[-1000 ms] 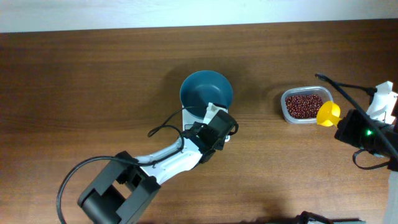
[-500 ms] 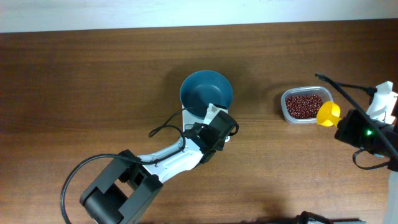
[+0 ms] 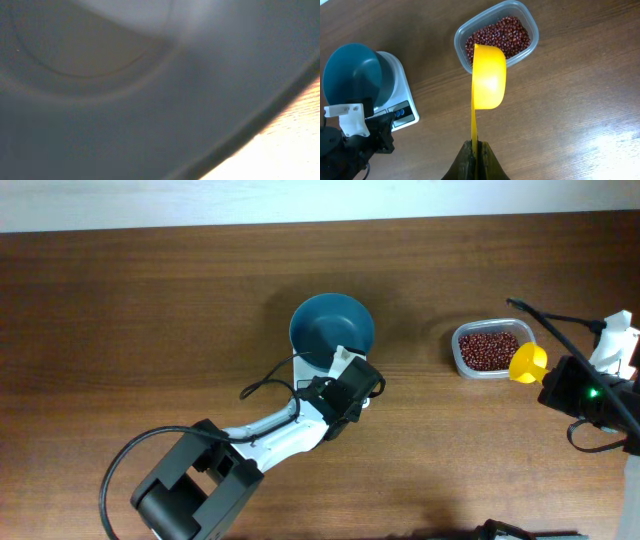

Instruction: Scoop item into bowl and weigh 50g on scale

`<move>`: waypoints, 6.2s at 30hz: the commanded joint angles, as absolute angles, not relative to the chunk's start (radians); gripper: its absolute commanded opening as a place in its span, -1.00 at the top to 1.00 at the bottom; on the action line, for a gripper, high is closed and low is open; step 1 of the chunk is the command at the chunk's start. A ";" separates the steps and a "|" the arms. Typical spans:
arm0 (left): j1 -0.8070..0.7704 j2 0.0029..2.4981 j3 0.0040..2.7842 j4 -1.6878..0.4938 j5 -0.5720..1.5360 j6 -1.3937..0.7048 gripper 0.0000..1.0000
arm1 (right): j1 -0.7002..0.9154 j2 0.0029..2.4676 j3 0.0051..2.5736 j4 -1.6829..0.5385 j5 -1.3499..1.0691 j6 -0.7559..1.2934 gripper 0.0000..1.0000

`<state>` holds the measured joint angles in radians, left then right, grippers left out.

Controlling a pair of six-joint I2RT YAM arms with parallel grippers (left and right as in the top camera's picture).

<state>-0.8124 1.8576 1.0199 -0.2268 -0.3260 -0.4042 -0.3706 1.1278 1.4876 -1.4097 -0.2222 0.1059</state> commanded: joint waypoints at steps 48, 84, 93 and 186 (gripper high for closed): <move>-0.884 1.524 1.014 -0.608 -0.273 -0.443 1.00 | -0.377 1.127 1.498 -1.395 -0.217 0.113 0.92; -0.288 1.242 1.019 -0.543 -0.783 -0.485 -0.98 | -0.377 1.445 1.485 -0.686 -0.267 0.125 0.92; -0.276 1.422 1.019 -0.337 -0.783 -0.485 -0.98 | -0.371 1.471 1.485 -0.617 -0.314 0.242 0.92; -0.351 1.009 1.019 -0.934 0.269 0.342 -0.98 | -0.380 1.227 1.519 -1.371 -0.178 -0.199 0.92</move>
<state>-0.3477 1.0084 1.0168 -0.9371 0.2546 0.3229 -0.3744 1.2232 1.5089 -1.3891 -0.2909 -0.1650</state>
